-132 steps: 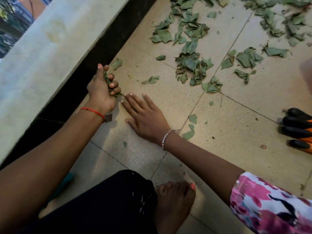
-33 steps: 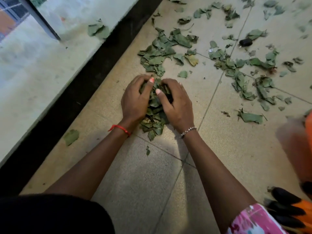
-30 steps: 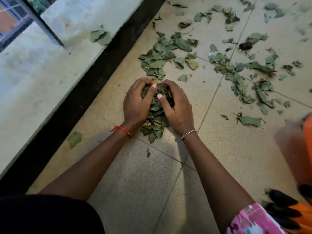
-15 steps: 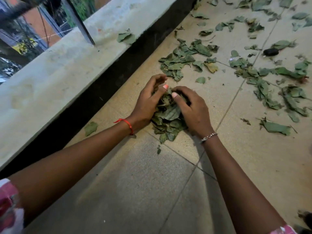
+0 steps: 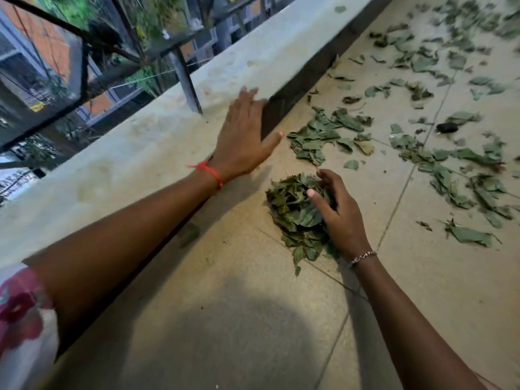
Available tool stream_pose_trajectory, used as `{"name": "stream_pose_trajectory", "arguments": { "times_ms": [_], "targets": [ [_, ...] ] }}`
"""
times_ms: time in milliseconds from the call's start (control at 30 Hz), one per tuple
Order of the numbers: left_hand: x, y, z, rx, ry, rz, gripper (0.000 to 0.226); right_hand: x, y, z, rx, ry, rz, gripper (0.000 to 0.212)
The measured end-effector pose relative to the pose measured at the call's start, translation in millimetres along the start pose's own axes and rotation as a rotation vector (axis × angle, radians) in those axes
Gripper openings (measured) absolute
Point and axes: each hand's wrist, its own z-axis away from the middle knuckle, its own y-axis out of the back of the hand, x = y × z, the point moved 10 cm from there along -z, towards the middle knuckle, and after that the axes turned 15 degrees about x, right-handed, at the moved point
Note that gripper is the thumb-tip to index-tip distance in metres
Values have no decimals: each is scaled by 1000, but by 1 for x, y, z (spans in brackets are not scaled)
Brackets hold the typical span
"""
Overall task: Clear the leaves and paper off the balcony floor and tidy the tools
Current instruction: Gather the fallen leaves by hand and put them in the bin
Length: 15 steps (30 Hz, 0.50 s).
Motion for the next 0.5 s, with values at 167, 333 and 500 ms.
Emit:
{"name": "stream_pose_trajectory", "arguments": {
  "times_ms": [167,333,500],
  "targets": [
    [-35,-18,-15,-219,135,14,67,0,1,0,4,2,16,63],
    [10,-4,21,-278,-201,110,44,-1,0,0,6,5,21,70],
    [25,18,101,-298,-81,433,49,-1,1,0,4,2,38,69]
  ]
}}
